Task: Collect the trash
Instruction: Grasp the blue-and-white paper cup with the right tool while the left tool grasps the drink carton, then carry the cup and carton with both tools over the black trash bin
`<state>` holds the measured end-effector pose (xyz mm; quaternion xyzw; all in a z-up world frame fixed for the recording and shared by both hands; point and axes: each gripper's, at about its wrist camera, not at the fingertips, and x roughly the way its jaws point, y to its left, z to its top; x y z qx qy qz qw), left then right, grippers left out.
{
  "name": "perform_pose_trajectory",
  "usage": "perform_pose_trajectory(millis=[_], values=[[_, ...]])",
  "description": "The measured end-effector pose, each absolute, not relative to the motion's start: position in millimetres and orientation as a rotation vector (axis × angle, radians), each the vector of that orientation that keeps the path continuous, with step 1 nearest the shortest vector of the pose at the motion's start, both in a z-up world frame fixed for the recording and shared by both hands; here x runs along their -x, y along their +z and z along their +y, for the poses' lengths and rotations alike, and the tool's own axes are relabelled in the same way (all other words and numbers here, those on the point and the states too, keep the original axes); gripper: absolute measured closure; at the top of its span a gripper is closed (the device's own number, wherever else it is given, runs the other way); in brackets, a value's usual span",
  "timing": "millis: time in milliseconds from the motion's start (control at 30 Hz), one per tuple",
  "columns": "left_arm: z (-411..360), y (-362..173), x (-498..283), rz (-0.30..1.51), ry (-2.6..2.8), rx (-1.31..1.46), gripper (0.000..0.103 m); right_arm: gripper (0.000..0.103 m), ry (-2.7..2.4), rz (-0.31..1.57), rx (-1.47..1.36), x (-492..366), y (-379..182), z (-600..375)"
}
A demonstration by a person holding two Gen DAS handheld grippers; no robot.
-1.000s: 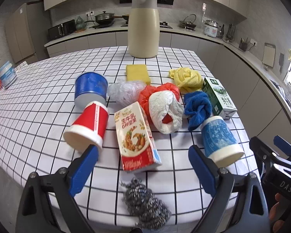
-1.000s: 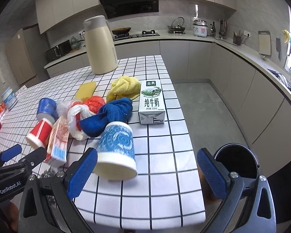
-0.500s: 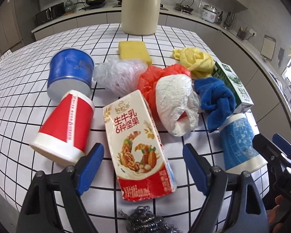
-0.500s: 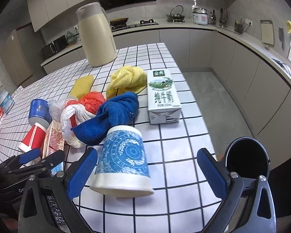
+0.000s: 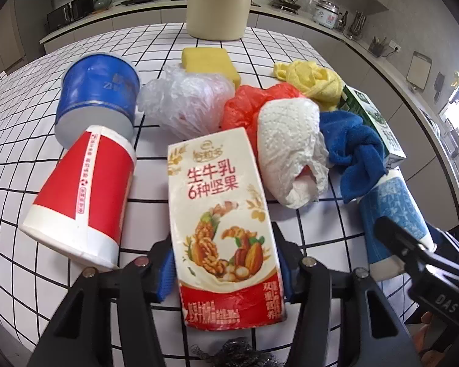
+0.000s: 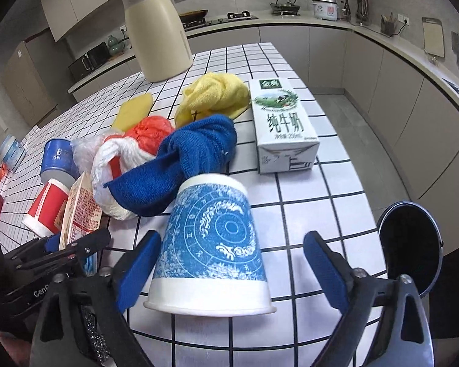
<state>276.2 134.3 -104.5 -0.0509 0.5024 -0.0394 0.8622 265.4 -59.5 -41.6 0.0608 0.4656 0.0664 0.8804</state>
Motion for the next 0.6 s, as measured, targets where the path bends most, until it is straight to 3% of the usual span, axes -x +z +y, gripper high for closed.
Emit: perform_pose_trajectory(millis=[67, 200, 600], values=[[133.7, -103.6, -275.6, 1.047, -0.086, 0.101, 0.050, 0.028, 0.150, 0.983, -0.127, -267.1, -45.4, -57.7], [134.5, -97.7, -269.2, 1.016, -0.092, 0.111, 0.051, 0.037, 0.169, 0.975, -0.140, -265.1, -45.3, -58.2], [134.2, -55.5, -251.8, 0.902, -0.126, 0.149, 0.052, 0.038, 0.162, 0.884, -0.167, -241.3, -13.7, -77.6]])
